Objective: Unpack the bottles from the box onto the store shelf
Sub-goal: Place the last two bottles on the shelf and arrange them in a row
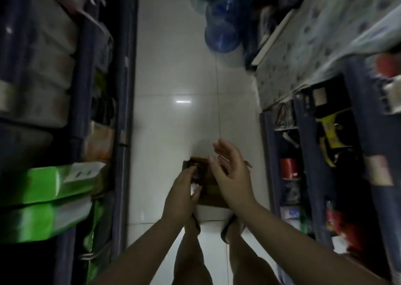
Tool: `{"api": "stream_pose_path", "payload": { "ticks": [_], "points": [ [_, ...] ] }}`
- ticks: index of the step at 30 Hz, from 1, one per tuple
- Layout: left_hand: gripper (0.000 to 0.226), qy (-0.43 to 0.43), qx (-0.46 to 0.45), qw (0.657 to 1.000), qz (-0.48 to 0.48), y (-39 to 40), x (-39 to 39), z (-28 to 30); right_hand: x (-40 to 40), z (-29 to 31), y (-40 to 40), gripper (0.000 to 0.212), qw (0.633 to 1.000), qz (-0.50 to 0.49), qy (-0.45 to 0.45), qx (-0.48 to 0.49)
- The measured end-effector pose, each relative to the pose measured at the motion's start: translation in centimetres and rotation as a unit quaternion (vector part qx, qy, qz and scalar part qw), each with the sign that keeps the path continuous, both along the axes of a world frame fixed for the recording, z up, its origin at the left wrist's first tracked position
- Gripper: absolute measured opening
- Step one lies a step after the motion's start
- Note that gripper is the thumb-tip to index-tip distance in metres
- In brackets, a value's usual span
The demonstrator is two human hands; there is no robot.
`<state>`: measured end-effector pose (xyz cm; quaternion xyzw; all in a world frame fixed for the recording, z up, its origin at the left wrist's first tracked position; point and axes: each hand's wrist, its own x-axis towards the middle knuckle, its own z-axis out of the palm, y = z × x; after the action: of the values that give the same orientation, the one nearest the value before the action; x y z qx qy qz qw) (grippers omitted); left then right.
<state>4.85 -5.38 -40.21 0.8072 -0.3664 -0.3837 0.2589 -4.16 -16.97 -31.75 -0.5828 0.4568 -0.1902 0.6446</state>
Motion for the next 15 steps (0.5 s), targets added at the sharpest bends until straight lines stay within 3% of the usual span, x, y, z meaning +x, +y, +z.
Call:
{"api": "stream_pose_path", "payload": {
  "ticks": [7,15],
  "points": [
    [0.046,0.037,0.051,0.997,0.055,1.2,0.0,-15.4,1.1,-17.3,1.4,0.046,0.995,0.019,0.069,0.063],
    [0.060,0.074,0.156,0.979,0.108,4.5,-1.9,-29.1,0.3,-34.3,3.6,0.051,0.980,0.074,0.175,0.055]
  ]
}}
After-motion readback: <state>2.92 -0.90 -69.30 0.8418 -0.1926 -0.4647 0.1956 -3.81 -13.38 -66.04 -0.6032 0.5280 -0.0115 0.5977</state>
